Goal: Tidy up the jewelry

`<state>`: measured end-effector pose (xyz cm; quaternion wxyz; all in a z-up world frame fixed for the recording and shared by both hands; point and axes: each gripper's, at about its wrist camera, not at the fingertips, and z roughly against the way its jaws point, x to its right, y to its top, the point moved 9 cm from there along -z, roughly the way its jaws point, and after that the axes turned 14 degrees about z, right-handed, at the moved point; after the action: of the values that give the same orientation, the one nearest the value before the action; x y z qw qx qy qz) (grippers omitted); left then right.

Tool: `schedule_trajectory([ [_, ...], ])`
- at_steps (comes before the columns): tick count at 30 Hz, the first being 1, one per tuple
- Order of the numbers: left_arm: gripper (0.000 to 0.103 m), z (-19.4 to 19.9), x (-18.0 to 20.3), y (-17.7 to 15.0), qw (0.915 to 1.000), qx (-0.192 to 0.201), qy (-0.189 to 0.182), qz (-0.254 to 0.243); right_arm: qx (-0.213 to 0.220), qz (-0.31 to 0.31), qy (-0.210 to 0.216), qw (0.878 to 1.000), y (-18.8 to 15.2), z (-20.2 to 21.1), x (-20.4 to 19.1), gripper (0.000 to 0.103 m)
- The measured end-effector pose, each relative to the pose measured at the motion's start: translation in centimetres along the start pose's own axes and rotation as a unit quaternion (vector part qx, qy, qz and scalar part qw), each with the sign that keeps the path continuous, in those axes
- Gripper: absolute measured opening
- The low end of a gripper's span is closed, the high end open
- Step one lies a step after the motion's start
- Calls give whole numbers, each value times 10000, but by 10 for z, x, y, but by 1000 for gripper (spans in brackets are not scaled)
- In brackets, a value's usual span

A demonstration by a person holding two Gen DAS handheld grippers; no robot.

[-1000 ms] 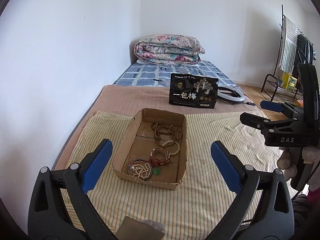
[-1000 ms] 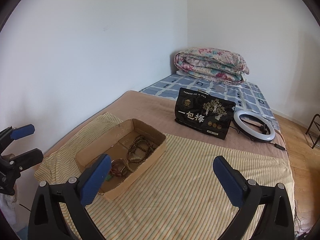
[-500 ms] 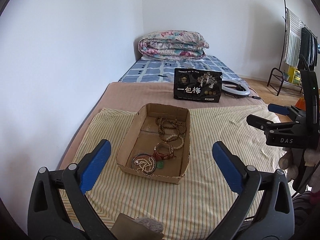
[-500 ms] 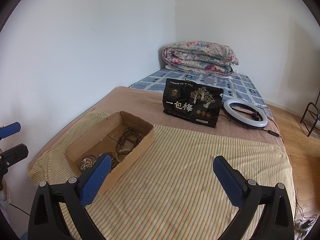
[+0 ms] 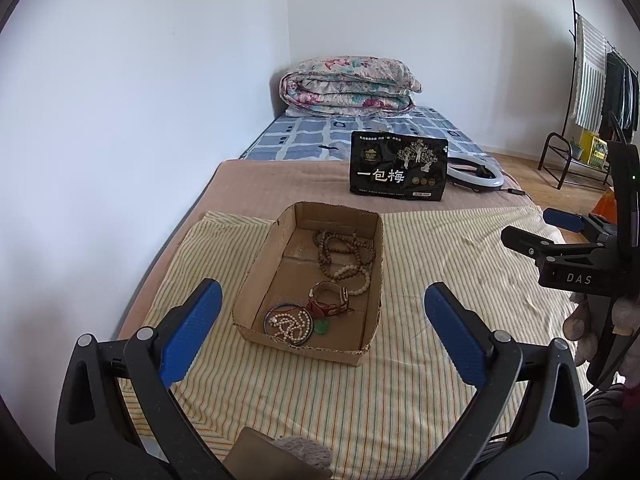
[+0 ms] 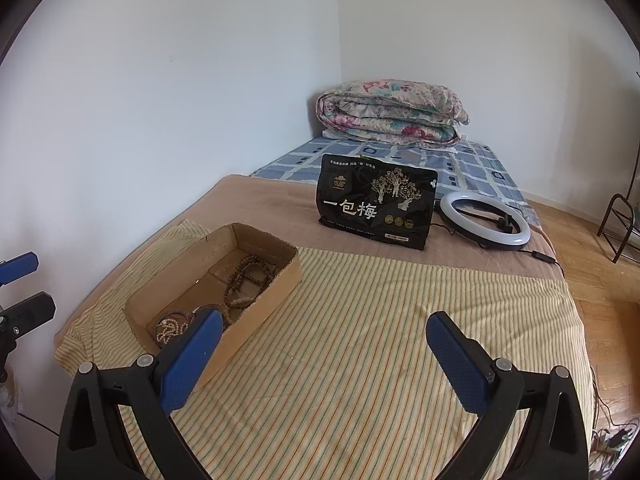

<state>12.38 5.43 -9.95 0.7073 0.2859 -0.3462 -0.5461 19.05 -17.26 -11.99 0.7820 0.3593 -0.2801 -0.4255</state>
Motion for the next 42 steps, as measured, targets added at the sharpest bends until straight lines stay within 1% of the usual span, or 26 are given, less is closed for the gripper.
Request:
schedule_trajectory([
  [23, 103, 4, 1, 3, 10000, 71, 57, 23, -7, 51, 48, 10000, 0, 1, -4, 103],
  [42, 103, 6, -2, 6, 9999, 107, 105, 34, -24, -64, 75, 9999, -2, 1, 0, 103],
])
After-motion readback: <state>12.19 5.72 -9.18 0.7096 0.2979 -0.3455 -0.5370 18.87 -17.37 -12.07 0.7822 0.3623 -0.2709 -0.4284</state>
